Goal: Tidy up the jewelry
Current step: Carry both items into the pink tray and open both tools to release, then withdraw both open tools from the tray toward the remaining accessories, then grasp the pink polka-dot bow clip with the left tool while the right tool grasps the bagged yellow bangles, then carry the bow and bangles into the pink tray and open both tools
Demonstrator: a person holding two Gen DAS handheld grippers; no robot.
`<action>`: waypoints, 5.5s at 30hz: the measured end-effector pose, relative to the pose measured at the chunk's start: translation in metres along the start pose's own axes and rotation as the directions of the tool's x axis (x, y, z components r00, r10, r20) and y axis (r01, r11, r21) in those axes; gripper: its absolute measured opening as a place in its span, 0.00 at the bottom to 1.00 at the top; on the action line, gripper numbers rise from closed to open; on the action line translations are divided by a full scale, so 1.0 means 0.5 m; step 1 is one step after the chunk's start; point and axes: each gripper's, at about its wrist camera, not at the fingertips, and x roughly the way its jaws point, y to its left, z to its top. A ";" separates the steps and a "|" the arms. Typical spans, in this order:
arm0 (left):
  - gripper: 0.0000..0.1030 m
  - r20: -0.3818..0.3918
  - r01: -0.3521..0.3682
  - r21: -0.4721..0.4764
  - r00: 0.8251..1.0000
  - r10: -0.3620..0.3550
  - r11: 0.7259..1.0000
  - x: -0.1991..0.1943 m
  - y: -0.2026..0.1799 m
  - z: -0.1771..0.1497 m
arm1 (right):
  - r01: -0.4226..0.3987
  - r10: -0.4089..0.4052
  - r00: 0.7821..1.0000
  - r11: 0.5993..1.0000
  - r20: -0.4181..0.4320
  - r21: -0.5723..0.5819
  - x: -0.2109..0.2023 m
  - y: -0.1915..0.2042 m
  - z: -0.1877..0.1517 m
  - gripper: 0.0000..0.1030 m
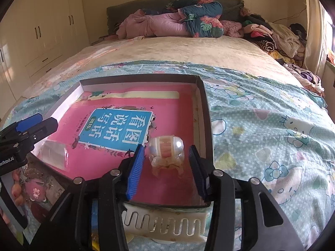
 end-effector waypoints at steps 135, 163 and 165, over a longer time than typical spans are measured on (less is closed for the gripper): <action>0.09 -0.003 0.036 -0.205 0.999 -0.037 0.978 -0.227 0.151 -0.151 | -0.211 0.209 0.977 0.963 -0.027 -0.167 -0.184 0.129 -0.208 0.02; 0.10 0.024 0.100 -0.130 0.995 -0.097 0.986 -0.203 0.080 -0.095 | -0.230 0.228 0.973 0.965 -0.030 -0.123 -0.185 0.105 -0.160 0.35; 0.10 0.025 0.107 -0.122 0.994 -0.105 0.987 -0.194 0.071 -0.085 | -0.222 0.222 0.975 0.968 -0.011 -0.119 -0.194 0.093 -0.147 0.35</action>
